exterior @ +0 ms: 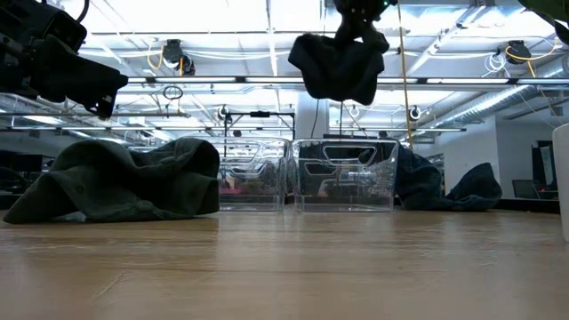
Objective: Pick & Place hat
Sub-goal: Put the bottom blue cap into the right transparent bin
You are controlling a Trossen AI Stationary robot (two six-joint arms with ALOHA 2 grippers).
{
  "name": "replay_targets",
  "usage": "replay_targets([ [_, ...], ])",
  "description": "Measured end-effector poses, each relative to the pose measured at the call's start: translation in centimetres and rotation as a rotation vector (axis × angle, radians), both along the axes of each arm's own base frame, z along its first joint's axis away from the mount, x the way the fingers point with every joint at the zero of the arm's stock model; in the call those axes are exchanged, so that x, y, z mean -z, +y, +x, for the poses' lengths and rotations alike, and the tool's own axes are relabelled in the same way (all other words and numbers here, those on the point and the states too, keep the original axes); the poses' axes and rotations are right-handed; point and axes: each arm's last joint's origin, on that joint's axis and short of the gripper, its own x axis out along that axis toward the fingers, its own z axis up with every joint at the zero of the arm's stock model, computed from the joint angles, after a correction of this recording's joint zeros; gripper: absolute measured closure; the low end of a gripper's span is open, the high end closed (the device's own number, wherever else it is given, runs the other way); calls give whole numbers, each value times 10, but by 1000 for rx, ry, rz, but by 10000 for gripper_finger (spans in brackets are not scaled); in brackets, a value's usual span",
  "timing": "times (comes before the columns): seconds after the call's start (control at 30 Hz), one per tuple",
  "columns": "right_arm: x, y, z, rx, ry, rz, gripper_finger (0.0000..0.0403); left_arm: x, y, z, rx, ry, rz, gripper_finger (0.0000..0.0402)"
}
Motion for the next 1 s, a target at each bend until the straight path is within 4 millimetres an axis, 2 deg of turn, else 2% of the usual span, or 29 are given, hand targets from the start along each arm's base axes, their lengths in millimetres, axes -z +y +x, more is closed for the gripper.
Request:
replay_targets([
  [0.2, 8, -9, -6, 53, -10, 97, 403, 0, 0, 0, 0, 0, 0, 325],
  [0.53, 20, -7, -9, 30, -10, 274, 403, 0, 0, 0, 0, 0, 0, 325],
  [0.63, 30, -7, 4, 10, 18, 291, 403, 0, 0, 0, 0, 0, 0, 325],
  [0.8, 58, -12, 26, 7, 110, 331, 403, 0, 0, 0, 0, -1, 0, 325],
  [1.0, 87, -21, 43, 41, 182, 385, 403, 0, 0, 0, 0, 0, 0, 325],
])
